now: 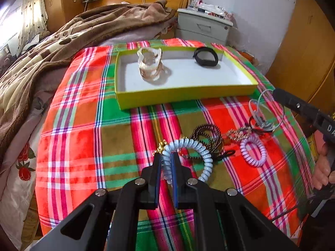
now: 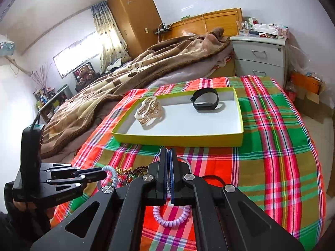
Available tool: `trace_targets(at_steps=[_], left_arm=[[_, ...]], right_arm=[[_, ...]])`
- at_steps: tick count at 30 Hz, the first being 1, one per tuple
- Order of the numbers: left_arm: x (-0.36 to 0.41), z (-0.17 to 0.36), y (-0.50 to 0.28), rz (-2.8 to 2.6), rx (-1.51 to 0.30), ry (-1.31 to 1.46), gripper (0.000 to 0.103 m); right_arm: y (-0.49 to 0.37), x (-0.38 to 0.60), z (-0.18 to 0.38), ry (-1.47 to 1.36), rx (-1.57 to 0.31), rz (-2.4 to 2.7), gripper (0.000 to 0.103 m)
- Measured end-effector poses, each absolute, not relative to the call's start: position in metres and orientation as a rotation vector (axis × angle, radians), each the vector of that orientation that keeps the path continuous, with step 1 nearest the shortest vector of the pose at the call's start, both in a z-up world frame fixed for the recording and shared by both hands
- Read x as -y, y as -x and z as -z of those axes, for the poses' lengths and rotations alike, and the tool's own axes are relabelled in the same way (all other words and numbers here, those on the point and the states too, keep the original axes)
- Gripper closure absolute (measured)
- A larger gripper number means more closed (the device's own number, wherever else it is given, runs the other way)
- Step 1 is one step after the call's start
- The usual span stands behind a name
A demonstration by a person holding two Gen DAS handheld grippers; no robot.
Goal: Organize jewelry
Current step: 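Carry the hair tie and grey cord into the box and open both tools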
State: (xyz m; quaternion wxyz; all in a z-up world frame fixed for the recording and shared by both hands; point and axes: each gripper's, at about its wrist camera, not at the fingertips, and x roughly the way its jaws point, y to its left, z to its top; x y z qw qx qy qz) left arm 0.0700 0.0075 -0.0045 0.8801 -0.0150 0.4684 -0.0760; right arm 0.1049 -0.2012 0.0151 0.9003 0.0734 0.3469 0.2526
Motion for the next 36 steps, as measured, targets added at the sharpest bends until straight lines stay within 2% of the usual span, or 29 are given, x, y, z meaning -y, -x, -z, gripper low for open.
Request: trace_targets(at_steps=[8,20,36], left_arm=[[-0.02,-0.023,-0.086,0.155,-0.915,0.057,0.093],[-0.028,-0.039,-0.144,0.142,-0.89,0.073,0.093],[-0.022,-0.008,-0.202,0.132,-0.967,0.102,0.093]], right_arm=[[-0.122,0.2,-0.028,-0.158,-0.708,-0.512,0.102],[-0.192,0.176,-0.041,-0.132,-0.732,-0.507,0.102],[-0.289,0.133,-0.001,-0.14,-0.903,-0.561,0.102]])
